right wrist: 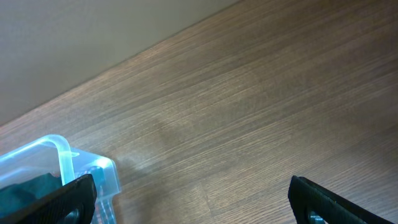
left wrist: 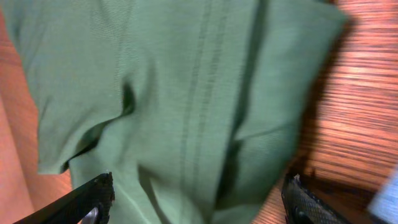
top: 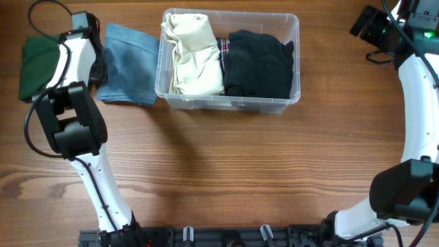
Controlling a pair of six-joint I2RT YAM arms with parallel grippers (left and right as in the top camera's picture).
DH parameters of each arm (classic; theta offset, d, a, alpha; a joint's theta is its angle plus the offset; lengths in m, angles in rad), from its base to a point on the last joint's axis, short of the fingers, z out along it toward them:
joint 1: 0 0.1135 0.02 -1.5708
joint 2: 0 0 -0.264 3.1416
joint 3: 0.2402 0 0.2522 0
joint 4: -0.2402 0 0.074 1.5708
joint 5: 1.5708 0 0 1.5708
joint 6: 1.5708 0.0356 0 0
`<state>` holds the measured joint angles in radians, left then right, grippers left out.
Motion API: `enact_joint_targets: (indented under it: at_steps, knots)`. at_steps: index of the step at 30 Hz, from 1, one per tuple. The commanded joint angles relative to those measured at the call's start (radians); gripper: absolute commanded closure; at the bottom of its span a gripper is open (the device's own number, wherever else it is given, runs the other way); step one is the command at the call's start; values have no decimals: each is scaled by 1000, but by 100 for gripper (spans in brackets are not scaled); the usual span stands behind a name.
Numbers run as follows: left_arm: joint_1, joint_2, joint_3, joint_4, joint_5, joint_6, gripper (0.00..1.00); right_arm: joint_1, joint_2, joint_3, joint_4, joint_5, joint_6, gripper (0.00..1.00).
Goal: Pack container
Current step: 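Lower the left gripper and grasp the dark-green garment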
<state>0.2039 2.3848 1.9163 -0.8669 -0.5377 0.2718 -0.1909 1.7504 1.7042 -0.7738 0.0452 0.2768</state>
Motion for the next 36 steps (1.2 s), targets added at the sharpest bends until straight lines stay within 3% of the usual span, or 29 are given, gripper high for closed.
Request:
enact_joint_targets:
  at_steps: [1, 6, 9, 11, 13, 16, 18, 29, 36]
  knots:
    - [54, 54, -1, -3, -25, 9, 13, 3, 13, -9, 2, -5, 14, 0]
    - [87, 54, -1, 16, -24, 8, 14, 3, 13, -9, 2, -5, 14, 0]
    - [89, 54, -1, 30, -24, 8, 22, 3, 13, -9, 2, -5, 14, 0]
    - [88, 54, -1, 37, -20, 6, 34, 3, 13, -9, 2, -5, 14, 0]
    - [84, 54, -1, 42, -18, -13, 58, 3, 13, -9, 2, -5, 14, 0]
    - [80, 54, -1, 42, -10, -35, 84, 3, 13, -9, 2, -5, 14, 0]
    - [80, 54, -1, 43, -10, -49, 96, 3, 13, -9, 2, -5, 14, 0]
    - [77, 53, 9, 24, -10, -132, 96, 3, 13, -9, 2, -5, 14, 0]
    - [53, 24, 154, -108, 12, -223, 96, 3, 13, -9, 2, -5, 14, 0]
